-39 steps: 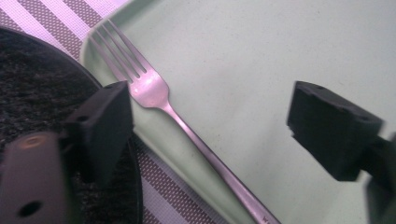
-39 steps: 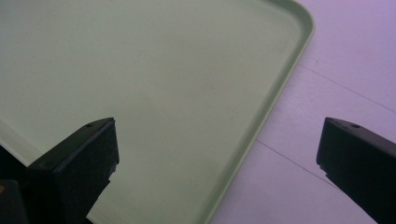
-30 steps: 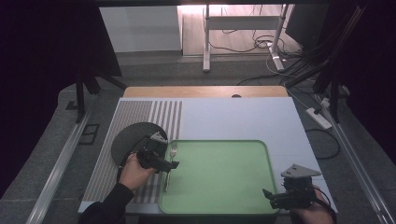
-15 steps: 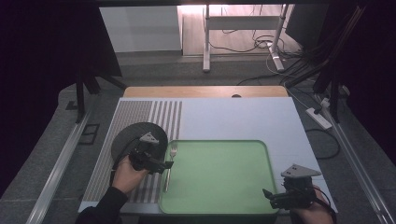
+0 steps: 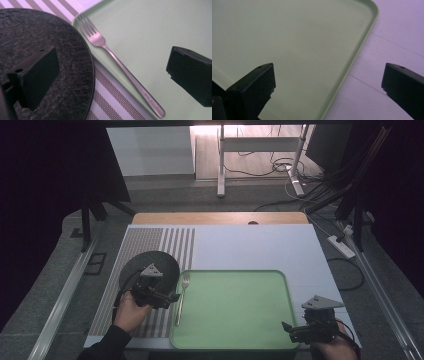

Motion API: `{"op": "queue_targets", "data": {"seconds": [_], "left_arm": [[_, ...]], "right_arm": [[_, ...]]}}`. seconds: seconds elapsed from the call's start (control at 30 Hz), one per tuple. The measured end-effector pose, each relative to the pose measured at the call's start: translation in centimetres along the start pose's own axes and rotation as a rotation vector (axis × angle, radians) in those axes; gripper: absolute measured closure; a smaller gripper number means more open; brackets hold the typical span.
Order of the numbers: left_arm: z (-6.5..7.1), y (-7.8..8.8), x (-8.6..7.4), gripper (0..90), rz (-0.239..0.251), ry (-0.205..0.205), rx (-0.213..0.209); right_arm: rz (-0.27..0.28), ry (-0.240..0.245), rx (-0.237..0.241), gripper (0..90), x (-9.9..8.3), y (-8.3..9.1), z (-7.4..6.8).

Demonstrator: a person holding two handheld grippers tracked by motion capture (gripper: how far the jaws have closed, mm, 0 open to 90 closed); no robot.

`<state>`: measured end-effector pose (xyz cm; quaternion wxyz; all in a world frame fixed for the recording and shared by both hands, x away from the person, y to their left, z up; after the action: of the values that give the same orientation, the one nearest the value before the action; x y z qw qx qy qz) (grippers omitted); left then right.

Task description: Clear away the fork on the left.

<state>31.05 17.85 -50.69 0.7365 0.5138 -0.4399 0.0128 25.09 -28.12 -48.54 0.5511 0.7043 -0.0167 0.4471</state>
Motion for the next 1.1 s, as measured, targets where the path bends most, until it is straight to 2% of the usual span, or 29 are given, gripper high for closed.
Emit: {"op": "queue_targets", "data": {"seconds": [0.47,1.1], "left_arm": [[0.0,1.0,-1.6,0.0,-0.014,0.018,0.016],[-0.7,3.1,-4.5,0.0,-0.017,0.103,0.018]], "right_arm": [[-0.007,0.007,0.0,0.0,0.0,-0.1,-0.1],[-0.009,0.006,-0.001,0.0,0.0,-0.1,-0.1]]}}
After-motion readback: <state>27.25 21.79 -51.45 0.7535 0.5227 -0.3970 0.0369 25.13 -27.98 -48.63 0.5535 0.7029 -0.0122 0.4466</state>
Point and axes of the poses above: each handheld gripper's, and its own axes: y roughly backward along the jaws, x roughly out of its top, z roughly to its right, the point moved 3 cm from there along -y, roughly forward along the jaws, and after that the axes turned 4 degrees about x, right-handed, at the moved point
